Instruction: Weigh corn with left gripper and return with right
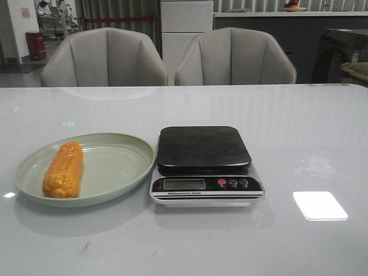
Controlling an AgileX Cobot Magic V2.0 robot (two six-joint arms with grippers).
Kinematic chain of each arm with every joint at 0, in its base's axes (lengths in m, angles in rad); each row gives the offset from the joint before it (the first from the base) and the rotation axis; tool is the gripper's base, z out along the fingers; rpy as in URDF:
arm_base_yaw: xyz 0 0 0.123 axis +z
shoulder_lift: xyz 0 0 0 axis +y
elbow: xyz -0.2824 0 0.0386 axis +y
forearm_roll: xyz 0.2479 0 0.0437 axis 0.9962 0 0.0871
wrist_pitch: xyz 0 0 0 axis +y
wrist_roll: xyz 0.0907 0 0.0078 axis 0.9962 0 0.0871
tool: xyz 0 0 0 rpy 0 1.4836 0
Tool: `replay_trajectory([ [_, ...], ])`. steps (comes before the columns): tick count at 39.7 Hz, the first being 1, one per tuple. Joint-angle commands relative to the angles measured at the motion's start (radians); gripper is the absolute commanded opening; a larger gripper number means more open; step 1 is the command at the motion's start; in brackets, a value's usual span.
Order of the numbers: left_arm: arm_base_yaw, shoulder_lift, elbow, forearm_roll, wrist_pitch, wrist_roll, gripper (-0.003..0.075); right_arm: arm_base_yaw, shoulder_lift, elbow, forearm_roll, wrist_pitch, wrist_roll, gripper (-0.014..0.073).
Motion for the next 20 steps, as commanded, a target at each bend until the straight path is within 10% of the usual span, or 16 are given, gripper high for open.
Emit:
replay_trajectory([
  [1,-0.001,0.011,-0.023,-0.006,-0.071,0.0,0.0124,0.0,0.008,-0.018,-0.012,-0.112,-0.01,0.0517],
  [7,-0.001,0.011,-0.023,-0.006,-0.071,0.0,0.0124,0.0,0.008,-0.018,-0.012,-0.112,-0.01,0.0111],
  [20,-0.001,0.011,-0.023,-0.006,-0.071,0.0,0.0124,0.0,0.008,-0.018,-0.012,-0.112,-0.009,0.0185],
])
